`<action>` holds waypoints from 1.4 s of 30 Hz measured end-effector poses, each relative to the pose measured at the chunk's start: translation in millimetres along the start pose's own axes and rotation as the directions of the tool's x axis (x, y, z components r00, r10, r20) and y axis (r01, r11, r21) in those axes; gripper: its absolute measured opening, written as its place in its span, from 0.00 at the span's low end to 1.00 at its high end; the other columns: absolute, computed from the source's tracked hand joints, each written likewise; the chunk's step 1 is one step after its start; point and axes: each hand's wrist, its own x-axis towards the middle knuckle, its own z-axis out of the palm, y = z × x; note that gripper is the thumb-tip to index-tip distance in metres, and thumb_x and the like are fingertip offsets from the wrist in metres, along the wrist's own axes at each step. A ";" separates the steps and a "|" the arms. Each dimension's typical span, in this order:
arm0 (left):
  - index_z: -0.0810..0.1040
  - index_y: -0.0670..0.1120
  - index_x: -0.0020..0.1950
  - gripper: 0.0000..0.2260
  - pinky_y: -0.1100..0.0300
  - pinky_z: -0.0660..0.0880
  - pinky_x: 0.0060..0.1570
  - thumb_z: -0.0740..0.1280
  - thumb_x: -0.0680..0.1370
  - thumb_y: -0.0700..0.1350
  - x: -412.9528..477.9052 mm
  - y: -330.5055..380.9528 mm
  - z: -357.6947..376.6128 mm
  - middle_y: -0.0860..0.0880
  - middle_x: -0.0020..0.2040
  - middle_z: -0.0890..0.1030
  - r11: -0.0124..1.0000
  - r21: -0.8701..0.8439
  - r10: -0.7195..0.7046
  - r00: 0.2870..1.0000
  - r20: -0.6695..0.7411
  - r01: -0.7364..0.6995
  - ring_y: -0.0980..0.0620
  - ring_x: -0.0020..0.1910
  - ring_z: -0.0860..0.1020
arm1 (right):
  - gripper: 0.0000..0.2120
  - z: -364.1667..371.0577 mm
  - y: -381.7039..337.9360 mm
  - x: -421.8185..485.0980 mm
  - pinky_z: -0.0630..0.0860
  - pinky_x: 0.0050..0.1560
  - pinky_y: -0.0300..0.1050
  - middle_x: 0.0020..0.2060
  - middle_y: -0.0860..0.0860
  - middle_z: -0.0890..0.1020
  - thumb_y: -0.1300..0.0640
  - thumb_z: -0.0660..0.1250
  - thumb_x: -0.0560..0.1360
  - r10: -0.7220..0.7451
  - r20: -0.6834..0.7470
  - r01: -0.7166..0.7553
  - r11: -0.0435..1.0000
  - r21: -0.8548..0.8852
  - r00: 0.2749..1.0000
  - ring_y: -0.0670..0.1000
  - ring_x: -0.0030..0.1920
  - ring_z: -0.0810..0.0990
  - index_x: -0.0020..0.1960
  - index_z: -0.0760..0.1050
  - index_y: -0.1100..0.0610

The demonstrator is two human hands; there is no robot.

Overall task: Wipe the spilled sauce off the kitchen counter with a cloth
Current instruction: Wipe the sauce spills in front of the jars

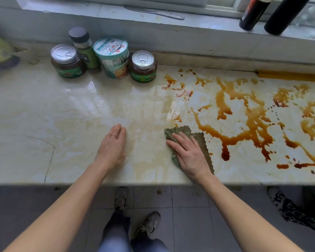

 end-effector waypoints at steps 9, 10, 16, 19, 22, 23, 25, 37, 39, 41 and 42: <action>0.46 0.42 0.77 0.30 0.54 0.47 0.75 0.54 0.76 0.35 2.2 4.0 0.3 0.45 0.78 0.45 0.999 0.000 -0.034 0.999 0.014 0.034 0.47 0.77 0.45 | 0.21 11.0 -18.7 3.2 0.57 0.74 0.61 0.75 0.55 0.64 0.51 0.57 0.79 -0.163 0.040 0.163 0.987 -0.011 0.986 0.58 0.76 0.59 0.72 0.70 0.47; 0.46 0.42 0.77 0.30 0.54 0.47 0.75 0.54 0.76 0.35 2.4 4.4 0.5 0.44 0.78 0.45 0.999 0.004 -0.034 0.999 0.019 0.033 0.47 0.77 0.45 | 0.21 7.5 -12.1 8.5 0.59 0.73 0.63 0.75 0.55 0.64 0.51 0.56 0.79 -0.068 0.011 0.068 0.997 -0.019 0.998 0.59 0.76 0.59 0.71 0.70 0.47; 0.46 0.42 0.77 0.31 0.52 0.47 0.75 0.55 0.77 0.36 4.1 7.1 3.6 0.44 0.78 0.44 0.998 0.005 -0.055 0.998 0.022 0.055 0.46 0.76 0.44 | 0.21 23.9 -51.1 2.4 0.57 0.72 0.66 0.71 0.50 0.71 0.49 0.57 0.79 -0.139 0.012 0.139 0.990 -0.030 0.990 0.57 0.74 0.65 0.70 0.72 0.47; 0.46 0.42 0.77 0.31 0.52 0.47 0.75 0.56 0.77 0.37 4.2 4.5 3.6 0.45 0.78 0.44 0.999 0.004 -0.047 0.999 0.023 0.047 0.47 0.76 0.44 | 0.21 18.1 -35.3 16.3 0.54 0.74 0.62 0.73 0.46 0.69 0.46 0.55 0.80 -0.231 0.097 0.234 0.972 -0.022 0.968 0.53 0.75 0.63 0.72 0.69 0.44; 0.46 0.42 0.77 0.31 0.52 0.48 0.75 0.56 0.76 0.37 4.8 0.5 1.8 0.44 0.78 0.45 1.000 0.008 -0.025 0.999 0.042 0.025 0.47 0.77 0.45 | 0.24 1.9 3.5 36.8 0.51 0.75 0.63 0.74 0.46 0.66 0.43 0.50 0.79 0.053 0.055 -0.052 0.998 -0.025 0.997 0.53 0.76 0.59 0.73 0.67 0.43; 0.46 0.42 0.77 0.31 0.52 0.48 0.75 0.56 0.76 0.37 5.3 0.1 2.1 0.44 0.78 0.45 1.000 0.008 -0.026 0.999 0.045 0.026 0.47 0.77 0.45 | 0.24 -3.0 13.0 40.4 0.49 0.75 0.62 0.75 0.46 0.65 0.43 0.49 0.80 0.156 0.026 -0.155 0.988 -0.023 0.987 0.53 0.77 0.59 0.73 0.67 0.43; 0.47 0.42 0.77 0.31 0.52 0.49 0.75 0.56 0.76 0.37 5.8 -0.1 2.3 0.44 0.78 0.45 1.000 0.008 -0.025 0.999 0.048 0.024 0.46 0.77 0.45 | 0.21 -4.7 7.3 41.6 0.44 0.75 0.61 0.76 0.48 0.64 0.48 0.54 0.82 0.260 0.000 -0.260 0.965 -0.022 0.966 0.55 0.77 0.56 0.74 0.65 0.44; 0.46 0.43 0.77 0.33 0.52 0.49 0.75 0.58 0.75 0.37 6.4 0.9 -2.1 0.45 0.78 0.44 0.999 -0.018 -0.027 0.998 0.064 0.028 0.47 0.77 0.45 | 0.22 8.7 -10.2 65.0 0.48 0.75 0.63 0.73 0.46 0.69 0.56 0.56 0.79 0.293 -0.062 -0.288 0.954 0.084 0.954 0.53 0.76 0.61 0.73 0.69 0.48; 0.46 0.43 0.77 0.33 0.52 0.49 0.75 0.57 0.75 0.37 6.3 0.1 -1.0 0.45 0.78 0.44 0.999 -0.025 -0.022 0.998 0.056 0.023 0.47 0.77 0.45 | 0.23 17.9 -31.6 62.2 0.49 0.74 0.65 0.72 0.46 0.70 0.56 0.56 0.78 0.230 -0.046 -0.226 0.971 0.081 0.972 0.54 0.76 0.60 0.72 0.69 0.47; 0.47 0.44 0.77 0.32 0.52 0.50 0.75 0.56 0.76 0.38 6.0 0.0 -1.5 0.45 0.78 0.45 0.999 -0.045 -0.019 0.998 0.053 0.022 0.47 0.77 0.45 | 0.23 25.6 -46.4 56.3 0.51 0.74 0.65 0.72 0.45 0.70 0.54 0.54 0.78 0.068 -0.004 -0.068 0.997 0.038 0.998 0.54 0.76 0.61 0.72 0.68 0.45; 0.48 0.44 0.77 0.31 0.52 0.50 0.75 0.56 0.76 0.38 6.0 -0.1 -2.4 0.45 0.78 0.45 0.998 -0.051 -0.019 0.998 0.055 0.022 0.47 0.77 0.46 | 0.23 25.8 -45.9 59.3 0.52 0.74 0.65 0.72 0.44 0.70 0.53 0.53 0.78 0.017 0.019 -0.017 1.000 0.015 1.000 0.53 0.75 0.61 0.72 0.68 0.44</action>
